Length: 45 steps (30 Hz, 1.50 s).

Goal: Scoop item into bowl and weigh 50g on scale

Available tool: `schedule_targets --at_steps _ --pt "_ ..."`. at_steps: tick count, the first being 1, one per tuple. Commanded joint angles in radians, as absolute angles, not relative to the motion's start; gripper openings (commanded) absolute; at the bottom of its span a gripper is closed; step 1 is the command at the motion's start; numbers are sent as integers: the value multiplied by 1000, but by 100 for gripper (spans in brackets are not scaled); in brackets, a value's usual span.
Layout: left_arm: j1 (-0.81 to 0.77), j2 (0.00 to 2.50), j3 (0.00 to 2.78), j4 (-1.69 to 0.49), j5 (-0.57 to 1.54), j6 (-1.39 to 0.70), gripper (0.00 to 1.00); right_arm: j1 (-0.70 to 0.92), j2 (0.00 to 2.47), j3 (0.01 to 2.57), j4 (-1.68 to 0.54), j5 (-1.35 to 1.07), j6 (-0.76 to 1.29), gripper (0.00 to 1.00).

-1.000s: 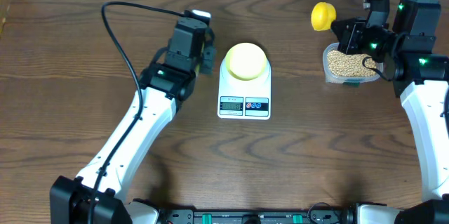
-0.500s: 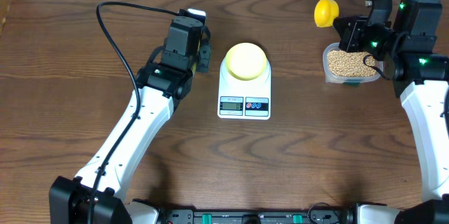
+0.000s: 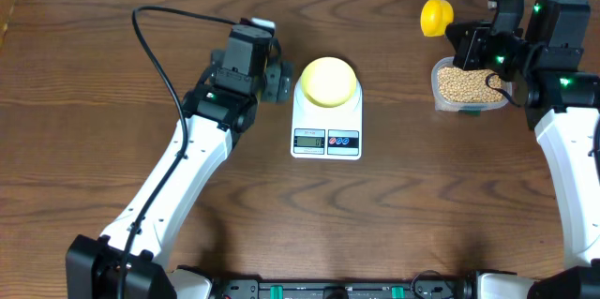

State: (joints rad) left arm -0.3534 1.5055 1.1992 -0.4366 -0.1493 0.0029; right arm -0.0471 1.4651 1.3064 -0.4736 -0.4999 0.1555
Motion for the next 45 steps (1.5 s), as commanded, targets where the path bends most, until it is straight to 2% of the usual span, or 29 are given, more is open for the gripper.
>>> schedule_targets --at_steps 1,3,5,12,16,23,45 --pt "-346 1500 1196 -466 -20 78 98 -47 1460 1325 -474 -499 140 1" --pt "-315 1479 1196 -481 191 198 98 -47 1460 1325 -480 -499 134 1" --pt "-295 1461 1196 -529 287 316 98 -47 1461 1325 -493 -489 114 1" --pt "-242 1370 1195 -831 307 457 98 -46 1461 1325 -513 -462 114 1" --pt "-224 1263 1195 -914 303 466 98 -44 1461 1325 -513 -463 115 1" --pt "-168 1166 1195 -903 307 485 98 -38 1461 1325 -521 -462 114 1" --pt "-170 1173 1195 -901 306 486 98 -103 1453 1328 -593 -496 99 1"
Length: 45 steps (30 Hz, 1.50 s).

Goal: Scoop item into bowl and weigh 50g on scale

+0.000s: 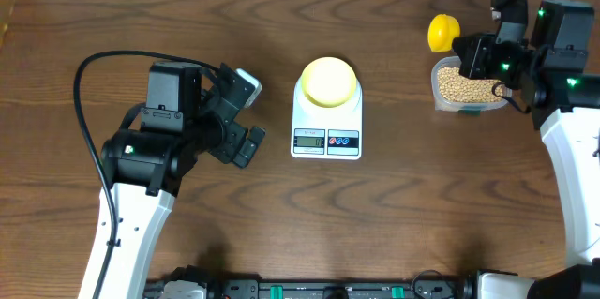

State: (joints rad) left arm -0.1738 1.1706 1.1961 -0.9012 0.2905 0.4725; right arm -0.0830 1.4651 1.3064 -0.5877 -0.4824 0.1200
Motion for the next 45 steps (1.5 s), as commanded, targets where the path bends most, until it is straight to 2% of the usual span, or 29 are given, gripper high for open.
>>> schedule_targets --at_steps 1,7,16,33,41,45 --pt "-170 1173 1195 -901 306 486 98 -108 1453 1329 -593 -495 99 1" --pt "-170 1173 1195 -901 306 486 98 -132 1457 1395 -632 -324 249 1" --pt "-170 1173 1195 -901 306 486 98 -210 1527 1637 -867 -323 401 1" --pt "-170 1173 1195 -901 306 486 98 -208 1528 1692 -1171 -260 292 1" --pt "-170 1173 1195 -901 306 486 98 -208 1540 1793 -1327 -124 267 1" --pt "-170 1173 1195 -901 306 486 97 -207 1621 1850 -1396 -42 183 1"
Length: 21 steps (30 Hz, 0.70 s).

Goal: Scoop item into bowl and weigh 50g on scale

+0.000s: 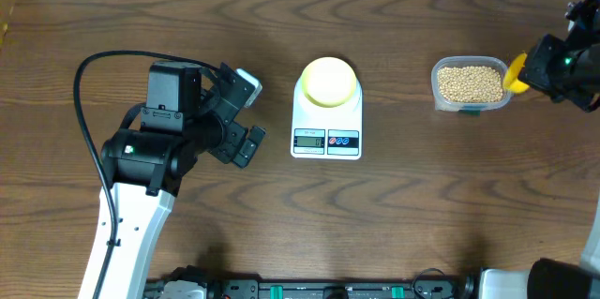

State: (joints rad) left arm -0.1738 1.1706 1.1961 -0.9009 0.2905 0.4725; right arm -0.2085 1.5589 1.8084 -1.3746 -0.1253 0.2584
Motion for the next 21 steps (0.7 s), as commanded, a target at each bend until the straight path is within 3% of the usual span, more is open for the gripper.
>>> schedule_targets --at_steps 1,6,21 --pt "-170 1173 1195 -901 306 486 98 -202 1647 1860 -1409 -20 167 1" --pt "-170 1173 1195 -901 306 486 97 -154 1769 1868 -1370 75 114 1" --pt "-170 1174 1195 -901 306 486 98 -93 1822 1866 -1181 148 -13 1"
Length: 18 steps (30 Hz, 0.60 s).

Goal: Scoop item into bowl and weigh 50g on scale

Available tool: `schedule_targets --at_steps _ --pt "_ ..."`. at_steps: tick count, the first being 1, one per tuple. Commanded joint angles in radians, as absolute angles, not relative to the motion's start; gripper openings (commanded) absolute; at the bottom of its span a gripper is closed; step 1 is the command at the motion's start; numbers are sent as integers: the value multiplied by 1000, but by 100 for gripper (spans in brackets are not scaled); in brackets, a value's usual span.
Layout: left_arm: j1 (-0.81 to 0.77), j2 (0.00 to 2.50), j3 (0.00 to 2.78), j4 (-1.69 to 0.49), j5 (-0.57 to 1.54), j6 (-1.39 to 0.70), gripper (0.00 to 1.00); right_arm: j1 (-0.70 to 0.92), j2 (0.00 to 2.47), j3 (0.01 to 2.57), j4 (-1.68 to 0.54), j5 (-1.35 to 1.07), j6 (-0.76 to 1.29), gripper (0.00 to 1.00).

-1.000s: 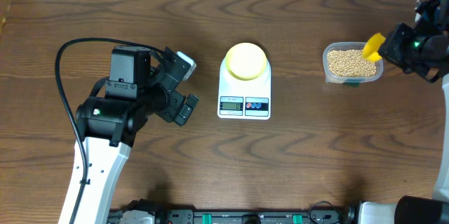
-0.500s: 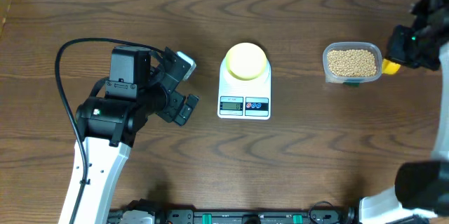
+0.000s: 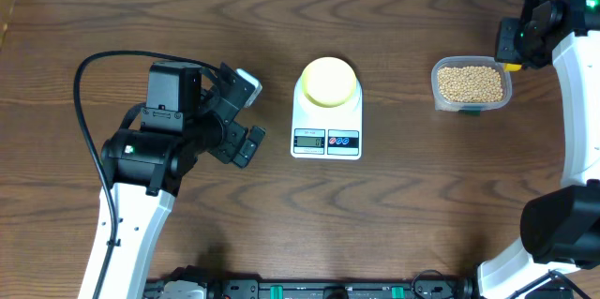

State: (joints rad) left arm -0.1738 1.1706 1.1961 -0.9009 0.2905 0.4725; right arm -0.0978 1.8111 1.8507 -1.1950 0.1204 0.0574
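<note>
A yellow bowl sits on the white scale at the table's middle. To its right stands a clear tub of tan grains. My right gripper hovers just past the tub's back right corner. It is shut on the yellow scoop, of which only a sliver shows under the arm. My left gripper rests open and holding nothing, left of the scale.
A black cable loops from the left arm over the table's left side. The right arm's white link runs down the right edge. The table's back edge lies just behind the right gripper.
My right gripper has moved from the tub's right edge to its back right corner, and less of the scoop shows. The left arm, bowl, scale and tub have not moved.
First my left gripper was beside the bowl on the scale, and my right held the scoop behind the tub's left side. Then the left arm stood back at the left. Later the scoop was at the tub's right rim, and now behind its right corner.
</note>
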Motion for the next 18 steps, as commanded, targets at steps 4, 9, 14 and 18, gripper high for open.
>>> schedule_targets --at_steps 4,9,14,18 --pt "-170 1174 1195 -901 306 486 98 -93 1822 1865 -1143 137 -30 1" --pt "-170 1174 1195 -901 306 486 98 -90 1822 1864 -1137 46 -17 1" --pt "-170 1174 1195 -901 306 486 98 -68 1822 1864 -1156 -13 48 1" --pt "-170 1174 1195 -901 306 486 98 -38 1831 1863 -1187 58 21 1"
